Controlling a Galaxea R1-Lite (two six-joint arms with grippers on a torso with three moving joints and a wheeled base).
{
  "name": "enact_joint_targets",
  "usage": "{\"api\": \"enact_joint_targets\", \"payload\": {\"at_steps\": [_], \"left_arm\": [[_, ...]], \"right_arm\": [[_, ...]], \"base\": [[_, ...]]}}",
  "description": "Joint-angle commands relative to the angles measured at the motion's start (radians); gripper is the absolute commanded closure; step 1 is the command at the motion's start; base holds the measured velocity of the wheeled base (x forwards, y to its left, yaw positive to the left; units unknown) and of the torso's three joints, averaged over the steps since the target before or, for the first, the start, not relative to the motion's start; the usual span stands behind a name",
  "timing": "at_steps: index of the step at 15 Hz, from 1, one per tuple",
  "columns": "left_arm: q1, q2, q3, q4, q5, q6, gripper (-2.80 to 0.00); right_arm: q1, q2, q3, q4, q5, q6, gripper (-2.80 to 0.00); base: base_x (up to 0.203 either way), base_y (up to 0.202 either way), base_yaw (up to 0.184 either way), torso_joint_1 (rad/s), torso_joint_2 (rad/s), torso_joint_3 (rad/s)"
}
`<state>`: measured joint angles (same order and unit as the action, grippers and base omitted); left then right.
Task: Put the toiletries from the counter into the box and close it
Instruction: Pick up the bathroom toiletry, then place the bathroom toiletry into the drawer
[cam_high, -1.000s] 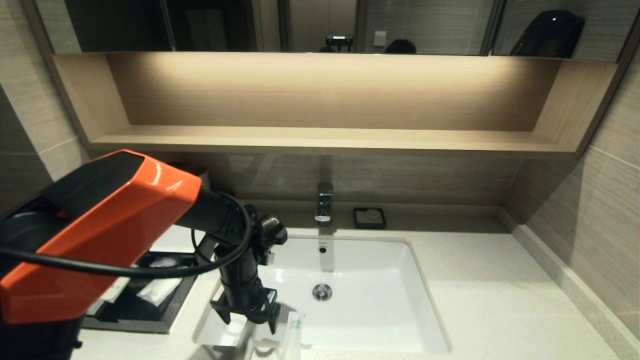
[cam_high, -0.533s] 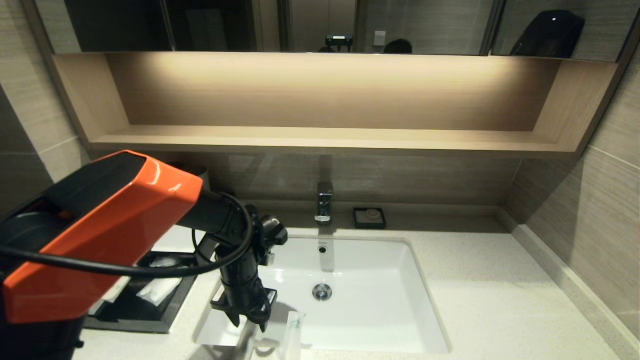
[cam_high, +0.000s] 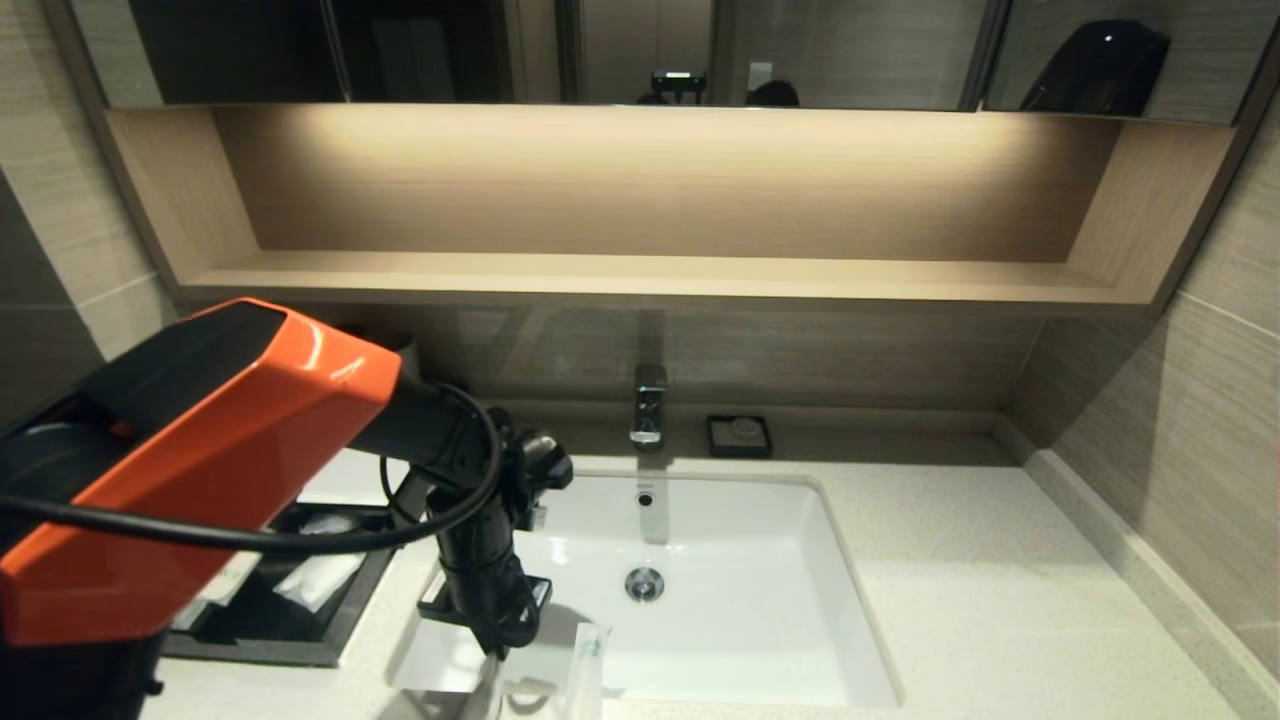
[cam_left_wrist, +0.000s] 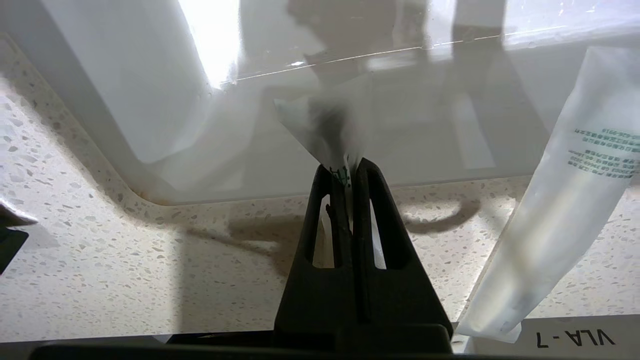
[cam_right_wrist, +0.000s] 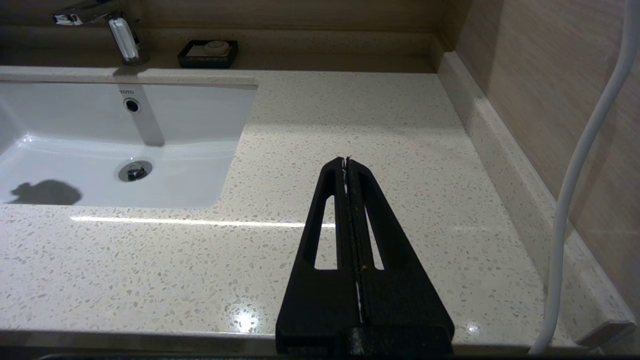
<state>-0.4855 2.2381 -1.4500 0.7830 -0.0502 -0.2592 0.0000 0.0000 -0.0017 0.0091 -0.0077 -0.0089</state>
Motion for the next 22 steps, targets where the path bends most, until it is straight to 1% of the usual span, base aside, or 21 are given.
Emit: {"api": "enact_joint_targets", "payload": {"at_steps": [1, 5, 8, 10, 11, 14, 17, 19, 21, 22], "left_arm": [[0.008, -0.034, 0.001, 0.006, 0.001, -0.01, 0.0], [0.032, -0.146, 0.008, 0.033, 0.001, -0.011, 0.0], [0.05, -0.249, 0.035, 0.045, 0.01, -0.01, 0.0], [0.063, -0.297, 0.08, 0.041, 0.08, -0.011, 0.0], [0.072, -0.308, 0.104, 0.034, 0.101, -0.011, 0.0], [0.115, -0.336, 0.186, 0.017, 0.111, -0.008, 0.0], [0.17, -0.388, 0.255, -0.07, 0.12, -0.003, 0.0], [0.212, -0.431, 0.268, -0.077, 0.125, 0.015, 0.0], [0.28, -0.454, 0.269, -0.07, 0.125, 0.069, 0.0], [0.327, -0.461, 0.269, -0.067, 0.125, 0.097, 0.0]], "right_arm": [[0.0, -0.001, 0.0, 0.0, 0.0, 0.0, 0.0], [0.0, 0.0, 0.0, 0.0, 0.001, 0.0, 0.0], [0.0, 0.0, 0.0, 0.0, 0.0, 0.0, 0.0], [0.0, -0.002, 0.0, 0.0, 0.0, 0.0, 0.0], [0.0, 0.0, 0.0, 0.0, 0.0, 0.0, 0.0], [0.0, 0.0, 0.0, 0.0, 0.0, 0.0, 0.0], [0.0, 0.0, 0.0, 0.0, 0.0, 0.0, 0.0], [0.0, 0.0, 0.0, 0.0, 0.0, 0.0, 0.0], [0.0, -0.001, 0.0, 0.0, 0.0, 0.0, 0.0], [0.0, 0.0, 0.0, 0.0, 0.0, 0.0, 0.0]], "base": [[0.0, 0.0, 0.0, 0.0, 0.0, 0.0], [0.0, 0.0, 0.0, 0.0, 0.0, 0.0], [0.0, 0.0, 0.0, 0.0, 0.0, 0.0], [0.0, 0.0, 0.0, 0.0, 0.0, 0.0], [0.0, 0.0, 0.0, 0.0, 0.0, 0.0], [0.0, 0.0, 0.0, 0.0, 0.0, 0.0], [0.0, 0.0, 0.0, 0.0, 0.0, 0.0], [0.0, 0.0, 0.0, 0.0, 0.0, 0.0], [0.0, 0.0, 0.0, 0.0, 0.0, 0.0], [0.0, 0.0, 0.0, 0.0, 0.0, 0.0]]}}
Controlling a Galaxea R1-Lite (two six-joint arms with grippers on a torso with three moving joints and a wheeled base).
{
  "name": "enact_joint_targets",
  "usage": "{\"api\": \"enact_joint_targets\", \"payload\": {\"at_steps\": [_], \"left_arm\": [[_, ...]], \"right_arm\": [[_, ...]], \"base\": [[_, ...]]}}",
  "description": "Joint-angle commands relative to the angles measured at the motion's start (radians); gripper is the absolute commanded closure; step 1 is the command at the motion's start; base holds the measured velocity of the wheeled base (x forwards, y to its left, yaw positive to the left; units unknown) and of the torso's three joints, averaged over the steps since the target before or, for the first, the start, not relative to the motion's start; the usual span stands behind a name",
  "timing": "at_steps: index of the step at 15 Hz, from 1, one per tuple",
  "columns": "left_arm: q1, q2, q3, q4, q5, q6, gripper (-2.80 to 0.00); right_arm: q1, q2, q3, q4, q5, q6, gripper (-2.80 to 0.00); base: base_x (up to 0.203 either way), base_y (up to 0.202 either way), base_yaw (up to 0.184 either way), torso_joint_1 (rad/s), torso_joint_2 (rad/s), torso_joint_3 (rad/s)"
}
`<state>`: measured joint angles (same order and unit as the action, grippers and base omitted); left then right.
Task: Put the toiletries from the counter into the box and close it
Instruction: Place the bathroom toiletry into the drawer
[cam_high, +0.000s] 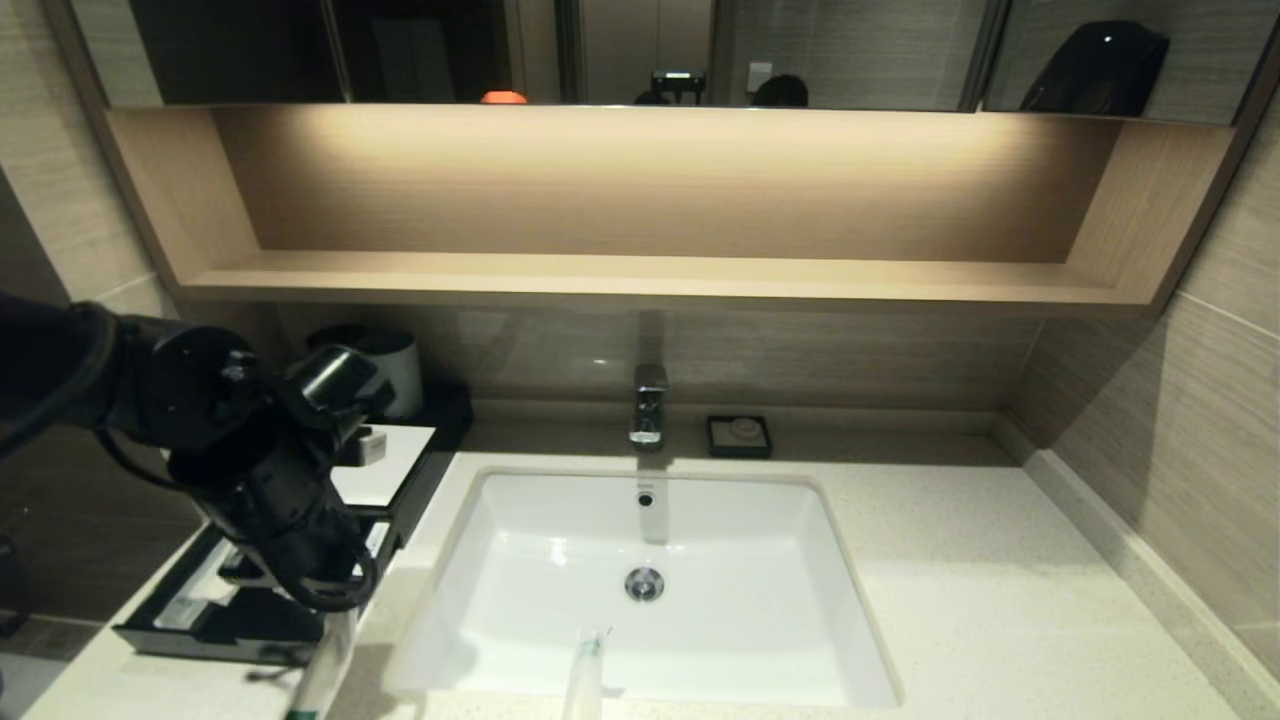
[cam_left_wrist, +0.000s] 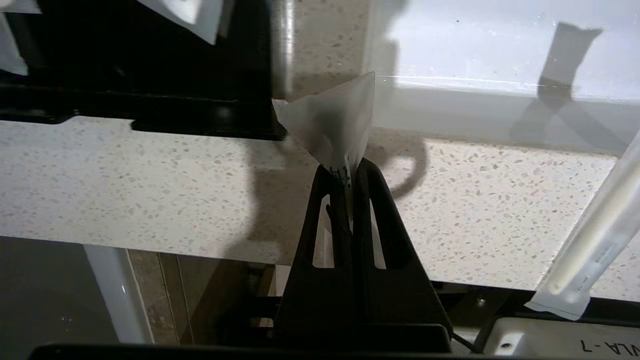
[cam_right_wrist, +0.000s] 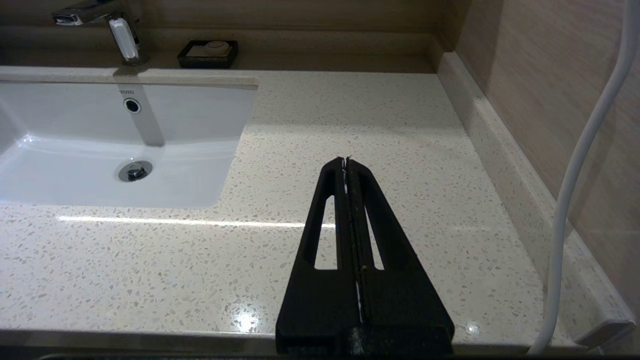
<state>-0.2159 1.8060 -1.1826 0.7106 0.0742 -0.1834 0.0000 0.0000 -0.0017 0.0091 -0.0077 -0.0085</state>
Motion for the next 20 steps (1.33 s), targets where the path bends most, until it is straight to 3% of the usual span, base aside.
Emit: {"api": "enact_joint_targets", "payload": {"at_steps": [1, 4, 7, 15, 20], "left_arm": [[0.106, -0.037, 0.004, 0.005, 0.001, 0.054, 0.0], [0.25, -0.048, 0.001, 0.002, 0.0, 0.174, 0.0], [0.341, -0.012, -0.016, -0.011, -0.001, 0.234, 0.0], [0.437, 0.126, -0.113, -0.008, -0.002, 0.274, 0.0], [0.448, 0.195, -0.202, 0.007, -0.002, 0.295, 0.0]], "right_arm": [[0.0, -0.001, 0.0, 0.0, 0.002, -0.001, 0.0], [0.0, 0.0, 0.0, 0.0, 0.0, -0.001, 0.0], [0.0, -0.002, 0.0, 0.0, 0.0, -0.001, 0.0], [0.0, -0.002, 0.0, 0.0, 0.0, -0.001, 0.0], [0.0, 0.0, 0.0, 0.0, 0.001, -0.001, 0.0]], "base": [[0.0, 0.0, 0.0, 0.0, 0.0, 0.0], [0.0, 0.0, 0.0, 0.0, 0.0, 0.0], [0.0, 0.0, 0.0, 0.0, 0.0, 0.0], [0.0, 0.0, 0.0, 0.0, 0.0, 0.0], [0.0, 0.0, 0.0, 0.0, 0.0, 0.0]]}}
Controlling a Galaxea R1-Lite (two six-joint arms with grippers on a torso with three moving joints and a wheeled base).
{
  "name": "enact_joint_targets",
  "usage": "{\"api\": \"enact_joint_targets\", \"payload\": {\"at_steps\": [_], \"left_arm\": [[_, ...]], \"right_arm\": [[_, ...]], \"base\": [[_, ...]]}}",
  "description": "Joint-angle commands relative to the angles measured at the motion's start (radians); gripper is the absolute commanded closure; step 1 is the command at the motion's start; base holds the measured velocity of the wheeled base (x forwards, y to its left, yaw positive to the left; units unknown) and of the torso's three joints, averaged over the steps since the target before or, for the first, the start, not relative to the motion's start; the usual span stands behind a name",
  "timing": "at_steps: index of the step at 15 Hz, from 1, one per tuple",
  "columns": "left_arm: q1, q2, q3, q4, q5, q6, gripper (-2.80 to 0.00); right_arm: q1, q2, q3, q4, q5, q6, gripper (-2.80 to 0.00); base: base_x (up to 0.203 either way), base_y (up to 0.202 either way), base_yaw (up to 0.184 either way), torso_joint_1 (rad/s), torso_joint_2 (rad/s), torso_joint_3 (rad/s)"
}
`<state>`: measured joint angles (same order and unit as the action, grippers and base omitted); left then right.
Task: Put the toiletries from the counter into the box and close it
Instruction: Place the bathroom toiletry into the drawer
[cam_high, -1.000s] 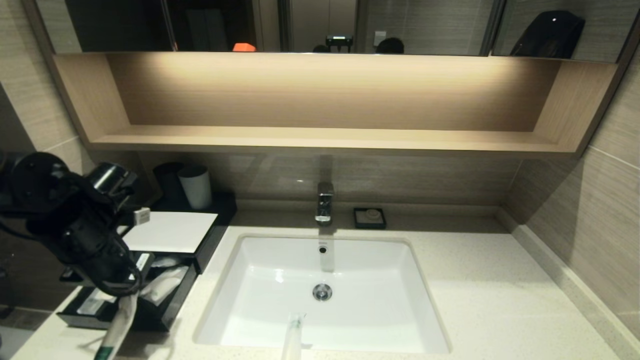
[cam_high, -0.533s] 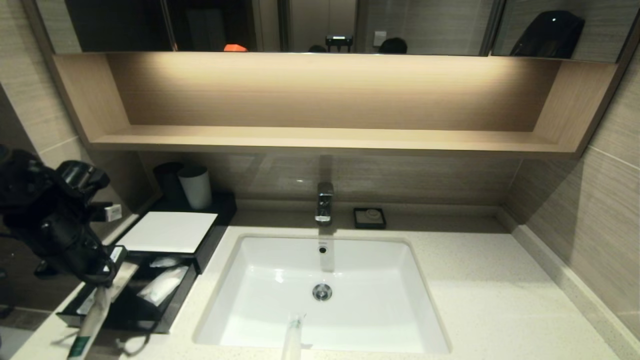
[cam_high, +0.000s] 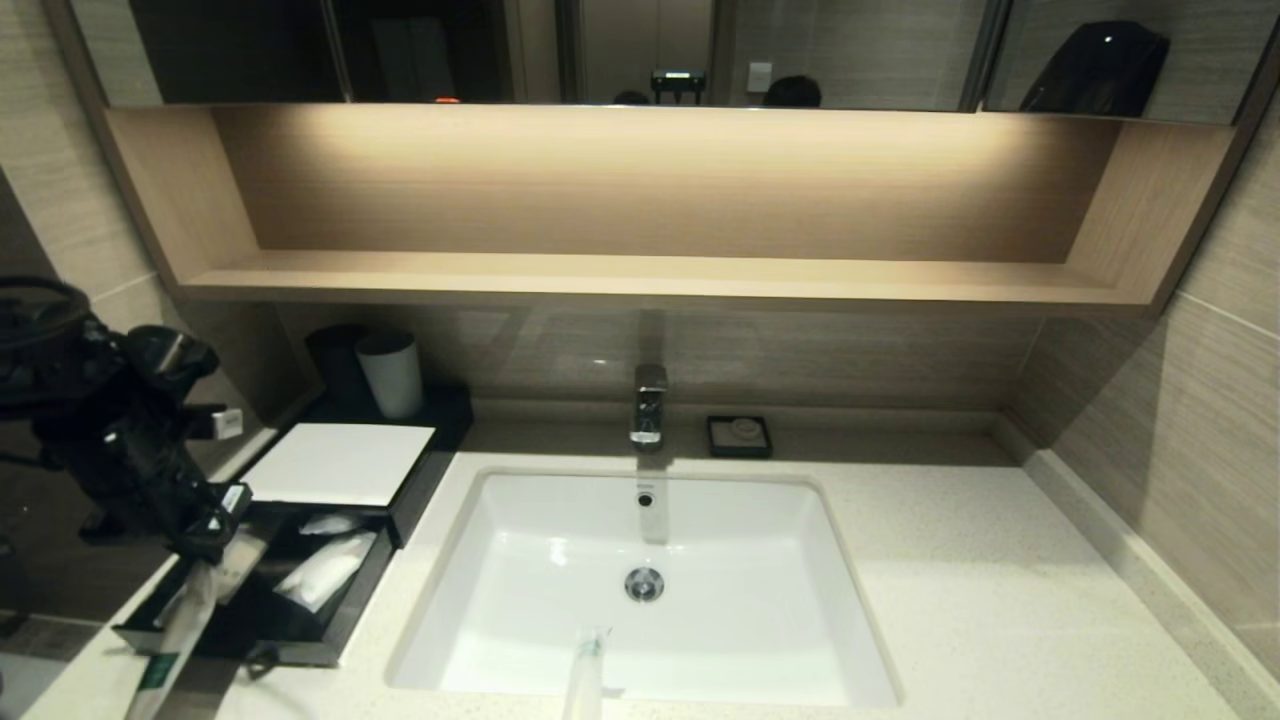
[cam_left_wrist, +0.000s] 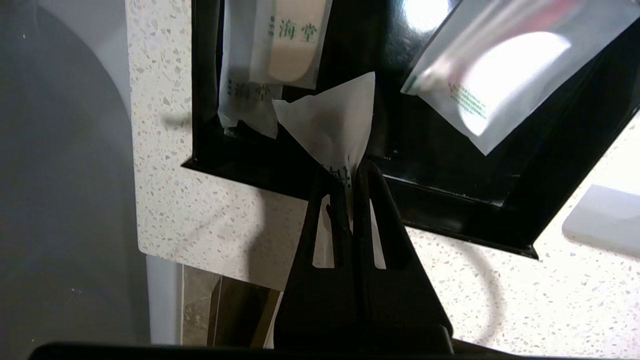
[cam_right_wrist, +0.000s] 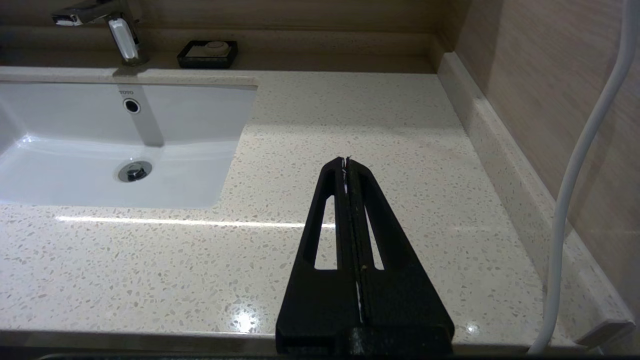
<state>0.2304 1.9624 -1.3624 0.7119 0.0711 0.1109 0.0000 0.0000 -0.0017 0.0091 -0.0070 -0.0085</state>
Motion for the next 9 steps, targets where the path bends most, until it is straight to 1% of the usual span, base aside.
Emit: {"api": "enact_joint_targets", "payload": {"at_steps": [1, 4, 6, 9], "left_arm": [[0.002, 0.057, -0.033, 0.007, 0.001, 0.002, 0.0], [0.001, 0.106, -0.062, 0.013, -0.001, 0.003, 0.0], [0.001, 0.122, -0.079, 0.014, -0.002, 0.03, 0.0], [0.0, 0.139, -0.11, 0.02, -0.004, 0.036, 0.0]], "right_arm": [[0.0, -0.001, 0.0, 0.0, -0.001, -0.001, 0.0], [0.0, -0.002, 0.0, 0.0, 0.0, -0.001, 0.0], [0.0, 0.0, 0.0, 0.0, -0.001, -0.001, 0.0], [0.0, -0.001, 0.0, 0.0, 0.0, -0.001, 0.0]], "base": [[0.0, 0.0, 0.0, 0.0, 0.0, 0.0], [0.0, 0.0, 0.0, 0.0, 0.0, 0.0], [0.0, 0.0, 0.0, 0.0, 0.0, 0.0], [0.0, 0.0, 0.0, 0.0, 0.0, 0.0]]}}
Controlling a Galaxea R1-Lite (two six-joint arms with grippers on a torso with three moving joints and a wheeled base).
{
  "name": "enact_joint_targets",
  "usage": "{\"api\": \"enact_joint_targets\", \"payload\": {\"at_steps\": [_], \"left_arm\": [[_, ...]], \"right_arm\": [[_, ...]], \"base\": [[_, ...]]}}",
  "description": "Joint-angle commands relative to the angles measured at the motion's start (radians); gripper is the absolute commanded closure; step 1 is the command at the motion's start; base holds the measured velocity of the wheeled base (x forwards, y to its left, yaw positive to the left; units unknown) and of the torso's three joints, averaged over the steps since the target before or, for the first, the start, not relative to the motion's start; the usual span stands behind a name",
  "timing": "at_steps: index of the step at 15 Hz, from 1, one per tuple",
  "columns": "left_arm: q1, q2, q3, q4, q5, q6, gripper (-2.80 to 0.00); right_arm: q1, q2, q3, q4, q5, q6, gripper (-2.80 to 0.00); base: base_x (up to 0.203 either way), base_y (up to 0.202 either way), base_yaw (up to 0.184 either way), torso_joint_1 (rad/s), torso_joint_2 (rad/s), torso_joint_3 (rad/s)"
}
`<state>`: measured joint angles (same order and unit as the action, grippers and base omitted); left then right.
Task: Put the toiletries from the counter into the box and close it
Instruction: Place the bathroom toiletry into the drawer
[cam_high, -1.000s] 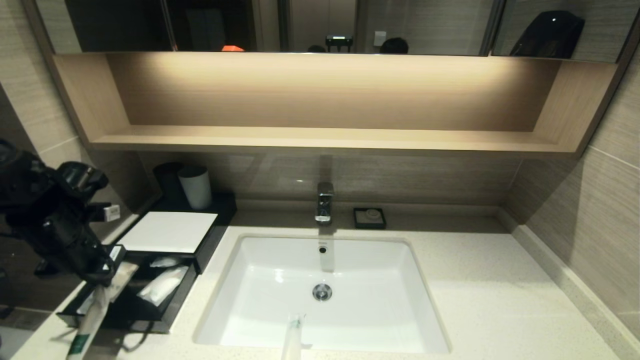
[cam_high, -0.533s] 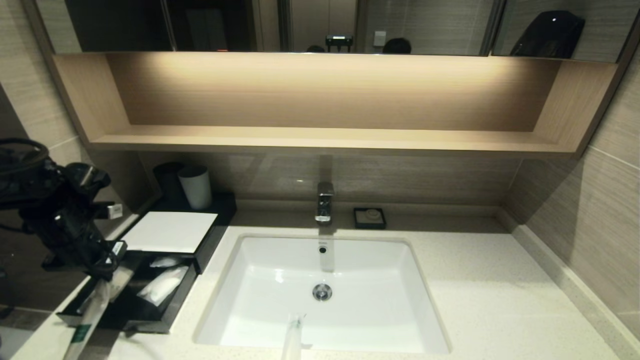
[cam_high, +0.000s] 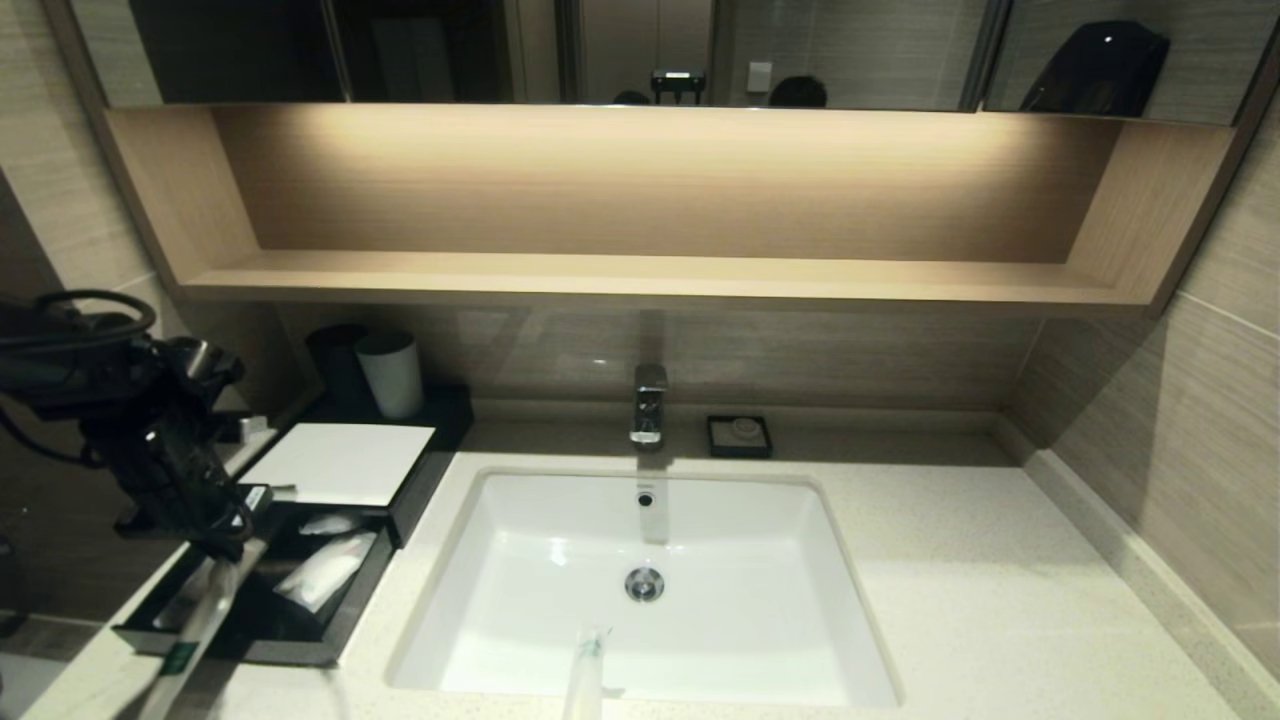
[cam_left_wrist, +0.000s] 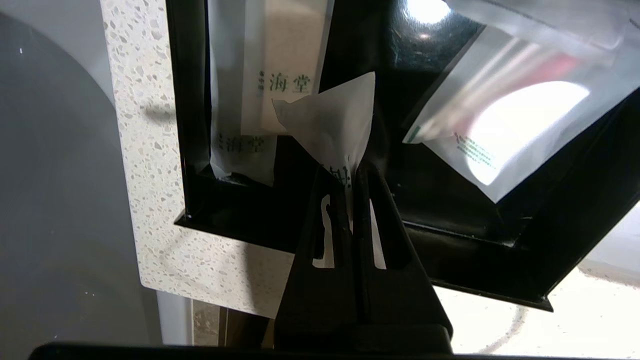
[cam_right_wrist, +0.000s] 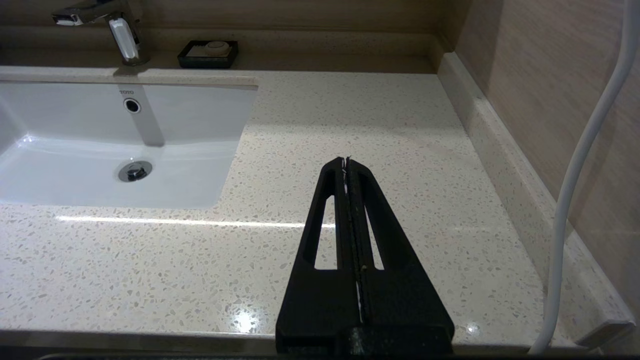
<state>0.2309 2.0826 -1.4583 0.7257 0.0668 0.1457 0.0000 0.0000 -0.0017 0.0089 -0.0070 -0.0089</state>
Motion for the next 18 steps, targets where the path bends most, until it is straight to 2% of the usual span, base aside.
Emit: {"api": "enact_joint_targets", "payload": {"at_steps": [1, 18], "left_arm": [[-0.003, 0.025, -0.025, 0.009, 0.001, 0.002, 0.0], [-0.036, 0.137, -0.147, 0.007, -0.001, 0.008, 0.0]], "right_arm": [[0.0, -0.001, 0.0, 0.0, 0.0, 0.0, 0.0], [0.0, -0.002, 0.0, 0.0, 0.0, 0.0, 0.0]], "base": [[0.0, 0.0, 0.0, 0.0, 0.0, 0.0], [0.0, 0.0, 0.0, 0.0, 0.0, 0.0]]}}
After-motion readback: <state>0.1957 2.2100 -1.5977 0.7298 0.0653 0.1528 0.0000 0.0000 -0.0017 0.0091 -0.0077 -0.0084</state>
